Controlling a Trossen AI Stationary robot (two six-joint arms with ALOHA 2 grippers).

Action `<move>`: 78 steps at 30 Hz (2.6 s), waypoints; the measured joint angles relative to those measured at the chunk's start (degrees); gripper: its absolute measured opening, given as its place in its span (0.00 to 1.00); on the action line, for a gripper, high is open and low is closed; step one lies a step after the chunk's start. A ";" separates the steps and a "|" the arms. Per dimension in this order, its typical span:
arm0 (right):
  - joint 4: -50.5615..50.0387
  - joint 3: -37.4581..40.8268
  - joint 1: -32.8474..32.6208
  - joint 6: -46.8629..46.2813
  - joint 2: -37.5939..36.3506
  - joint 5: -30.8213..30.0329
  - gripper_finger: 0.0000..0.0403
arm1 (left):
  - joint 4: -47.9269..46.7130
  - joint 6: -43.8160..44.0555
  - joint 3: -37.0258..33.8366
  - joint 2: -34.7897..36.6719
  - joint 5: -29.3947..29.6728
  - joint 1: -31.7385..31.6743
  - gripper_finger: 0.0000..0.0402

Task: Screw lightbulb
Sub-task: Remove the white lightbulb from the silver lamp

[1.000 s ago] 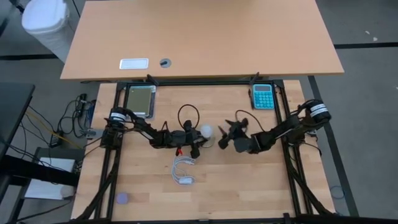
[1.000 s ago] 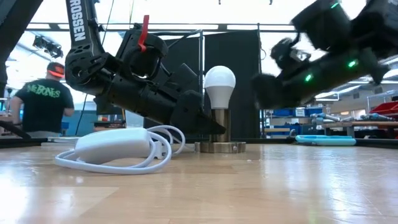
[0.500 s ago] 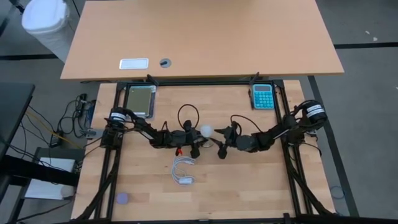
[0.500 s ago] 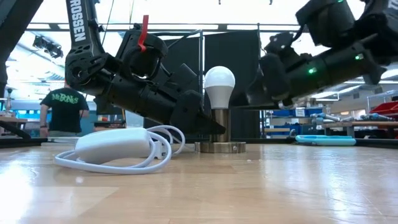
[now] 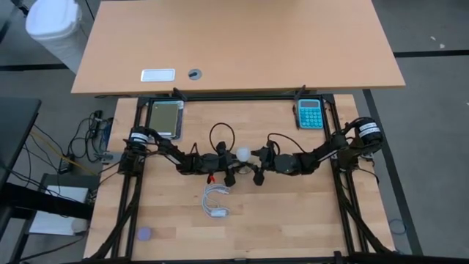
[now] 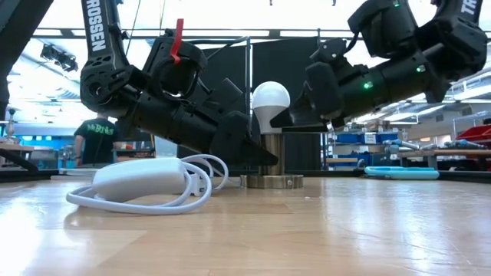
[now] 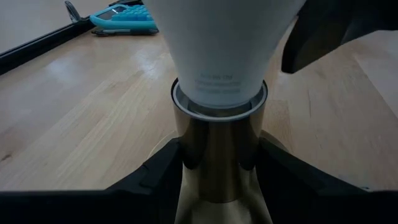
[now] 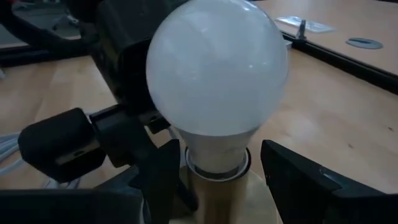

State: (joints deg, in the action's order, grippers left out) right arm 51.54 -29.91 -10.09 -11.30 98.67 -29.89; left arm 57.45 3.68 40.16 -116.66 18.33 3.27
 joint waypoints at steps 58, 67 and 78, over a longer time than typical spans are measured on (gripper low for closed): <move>1.55 0.72 6.80 0.46 -1.05 11.22 0.61 | -0.18 -0.15 0.00 0.02 -0.02 -0.11 0.47; -1.95 -2.70 7.63 2.56 -0.37 14.78 0.62 | -0.05 -0.17 0.00 0.02 -0.02 -0.11 0.47; -4.24 -3.30 9.18 1.03 -0.39 17.75 0.42 | 0.02 -0.13 0.00 0.00 0.00 -0.11 0.47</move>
State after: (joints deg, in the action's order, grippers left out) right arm 47.30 -33.21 -0.91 -10.27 98.28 -12.14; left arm 57.47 3.55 40.16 -116.66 18.33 3.16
